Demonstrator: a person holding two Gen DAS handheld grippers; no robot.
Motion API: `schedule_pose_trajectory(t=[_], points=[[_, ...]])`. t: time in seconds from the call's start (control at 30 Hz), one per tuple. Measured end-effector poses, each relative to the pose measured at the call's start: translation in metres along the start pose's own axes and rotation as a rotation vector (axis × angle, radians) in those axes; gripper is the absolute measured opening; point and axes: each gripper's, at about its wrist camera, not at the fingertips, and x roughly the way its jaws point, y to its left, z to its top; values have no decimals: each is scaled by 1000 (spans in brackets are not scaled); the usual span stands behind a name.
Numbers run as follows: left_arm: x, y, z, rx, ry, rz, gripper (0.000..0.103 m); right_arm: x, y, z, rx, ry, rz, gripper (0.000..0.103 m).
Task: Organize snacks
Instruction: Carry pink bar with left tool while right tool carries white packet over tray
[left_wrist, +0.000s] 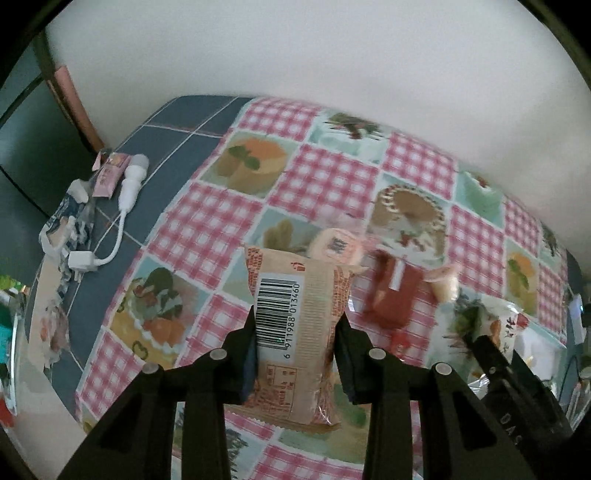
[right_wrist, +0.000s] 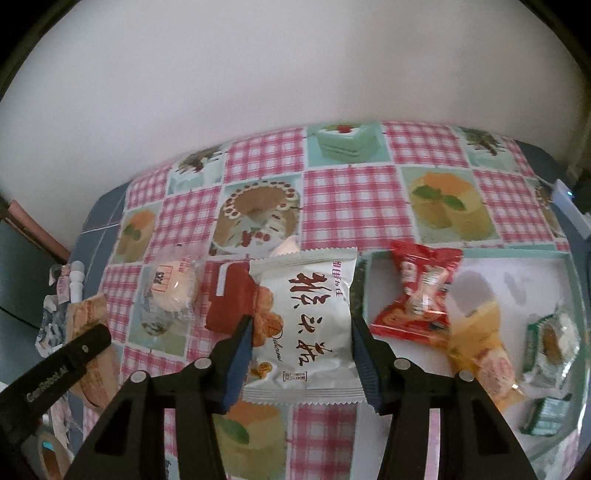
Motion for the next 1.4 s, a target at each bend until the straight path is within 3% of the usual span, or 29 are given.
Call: schedule_pose_trajectory(t=[0.3,0.57,0.9,1.13,1.4], points=[[-18,-35,-15,51,2,-37,38,-31,-22,-9,27,15,-57,55],[-44,-57,-29,102,-45,-49,37,-67,-54,-14,78,-19,-77,55],[-64,-101,-57,220,-79,-54,38,-96,-89,-30,133,-37,-94,55],[-67,-142,-82,329,-58,-108,38,-100,-125,-49,202,-3,-116,55],[-59,-186,-113,423,21,-186,38,-110,-178,-62,294,3,-175,56]])
